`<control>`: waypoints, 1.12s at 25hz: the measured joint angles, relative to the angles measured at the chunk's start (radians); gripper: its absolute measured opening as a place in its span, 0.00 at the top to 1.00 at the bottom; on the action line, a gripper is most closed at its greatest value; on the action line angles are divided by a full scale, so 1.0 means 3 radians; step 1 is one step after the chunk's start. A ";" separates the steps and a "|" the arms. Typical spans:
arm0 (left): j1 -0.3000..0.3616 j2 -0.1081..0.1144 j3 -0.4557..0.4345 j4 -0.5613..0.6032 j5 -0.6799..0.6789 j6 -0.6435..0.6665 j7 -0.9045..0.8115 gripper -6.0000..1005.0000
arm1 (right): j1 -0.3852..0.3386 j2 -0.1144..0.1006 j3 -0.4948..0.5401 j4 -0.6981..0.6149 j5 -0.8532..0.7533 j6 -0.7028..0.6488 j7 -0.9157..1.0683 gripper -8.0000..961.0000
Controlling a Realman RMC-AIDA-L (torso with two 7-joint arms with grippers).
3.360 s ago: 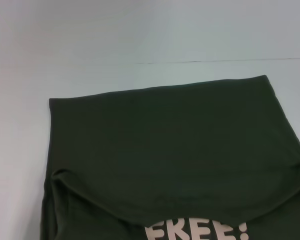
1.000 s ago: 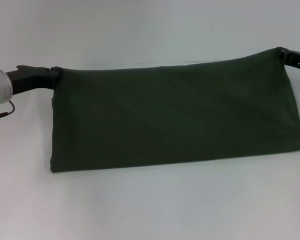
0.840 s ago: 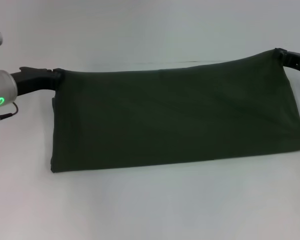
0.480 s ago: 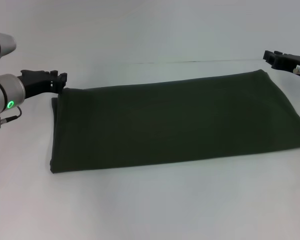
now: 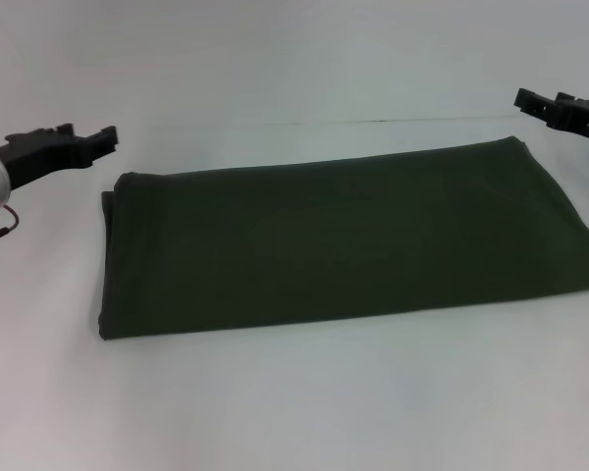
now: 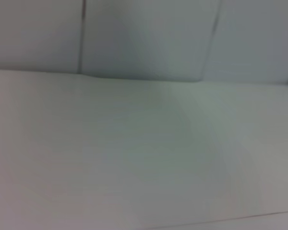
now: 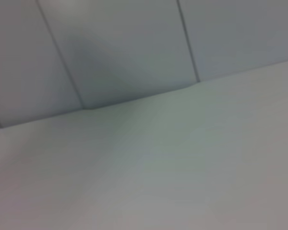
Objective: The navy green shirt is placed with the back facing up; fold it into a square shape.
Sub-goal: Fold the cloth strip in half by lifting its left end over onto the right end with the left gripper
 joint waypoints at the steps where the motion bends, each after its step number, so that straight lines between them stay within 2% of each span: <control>1: 0.0043 0.0017 -0.0005 0.0037 -0.0036 0.0201 -0.0070 0.54 | -0.0035 -0.0008 0.0000 -0.0012 0.0000 -0.0139 0.0024 0.37; 5: 0.0230 0.0048 -0.0023 0.0156 -0.0226 0.0988 -0.0278 0.35 | -0.0216 0.0015 0.0001 -0.0166 0.0006 -0.0743 0.0116 0.32; 9: 0.0387 0.0032 -0.0013 0.0290 -0.0260 0.1514 -0.0522 0.34 | -0.0403 0.0046 -0.0003 -0.0320 0.0007 -0.1279 0.0264 0.27; 14: 0.0543 0.0029 -0.0037 0.0339 -0.0283 0.1999 -0.0729 0.33 | -0.0569 0.0035 -0.0029 -0.0345 -0.0010 -0.1733 0.0356 0.27; 16: 0.0577 0.0027 -0.0038 0.0349 -0.0268 0.2149 -0.0746 0.33 | -0.0611 0.0033 -0.0079 -0.0347 -0.0011 -0.1836 0.0363 0.23; 21: 0.0634 0.0010 -0.0018 0.0364 -0.0179 0.2307 -0.0780 0.24 | -0.0690 0.0030 -0.0369 -0.0347 -0.0017 -0.1968 0.0416 0.12; 25: 0.0670 -0.0010 -0.0014 0.0368 -0.0071 0.2352 -0.0922 0.17 | -0.0741 0.0033 -0.0397 -0.0348 -0.0004 -0.1983 0.0395 0.04; 28: 0.0678 -0.0014 -0.0019 0.0402 0.0044 0.2477 -0.1170 0.13 | -0.0741 0.0018 -0.0390 -0.0365 0.0001 -0.1988 0.0403 0.04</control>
